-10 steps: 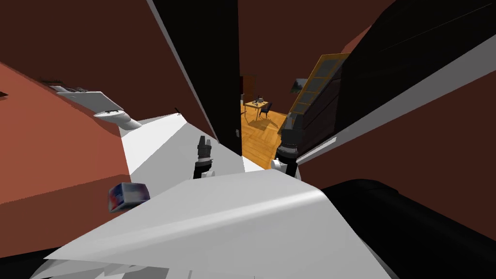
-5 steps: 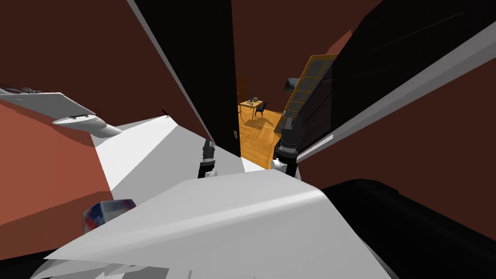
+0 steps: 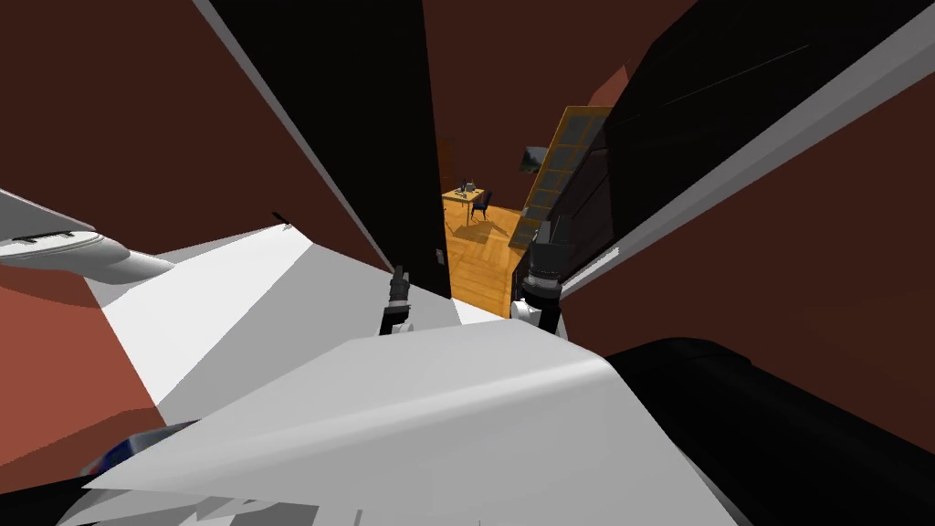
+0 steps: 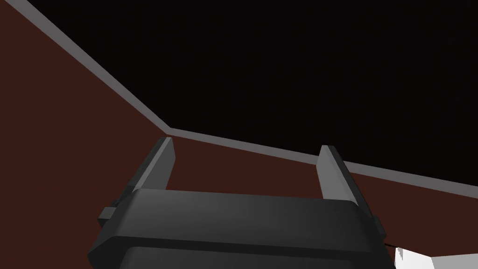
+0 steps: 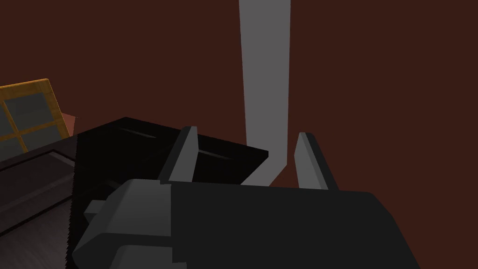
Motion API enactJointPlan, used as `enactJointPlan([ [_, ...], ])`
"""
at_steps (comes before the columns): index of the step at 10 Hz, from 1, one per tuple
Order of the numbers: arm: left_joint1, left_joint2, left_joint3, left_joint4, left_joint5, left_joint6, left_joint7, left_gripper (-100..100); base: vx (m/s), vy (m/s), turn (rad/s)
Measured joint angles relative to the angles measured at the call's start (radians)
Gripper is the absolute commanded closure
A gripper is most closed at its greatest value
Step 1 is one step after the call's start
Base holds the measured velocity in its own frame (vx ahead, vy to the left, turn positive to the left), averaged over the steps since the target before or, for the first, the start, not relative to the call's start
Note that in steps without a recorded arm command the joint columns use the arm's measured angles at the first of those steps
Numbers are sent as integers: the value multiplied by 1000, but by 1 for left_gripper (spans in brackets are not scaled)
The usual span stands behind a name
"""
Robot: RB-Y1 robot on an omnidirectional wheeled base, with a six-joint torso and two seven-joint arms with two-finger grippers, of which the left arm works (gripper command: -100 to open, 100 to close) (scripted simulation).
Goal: Push the door open
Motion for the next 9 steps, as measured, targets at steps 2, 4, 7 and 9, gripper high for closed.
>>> enactJointPlan([
  [2, -23, -5, -7, 54, 11, -1, -5, -100, 52, 83, -198],
  [4, -44, -8, -14, 128, 22, -19, -6, -100, 43, 107, -180],
  [7, -63, -15, -26, 193, 38, -18, -11, -100, 52, 101, -176],
  [9, -80, -19, -33, 251, 49, -27, -13, -100, 42, 87, -194],
])
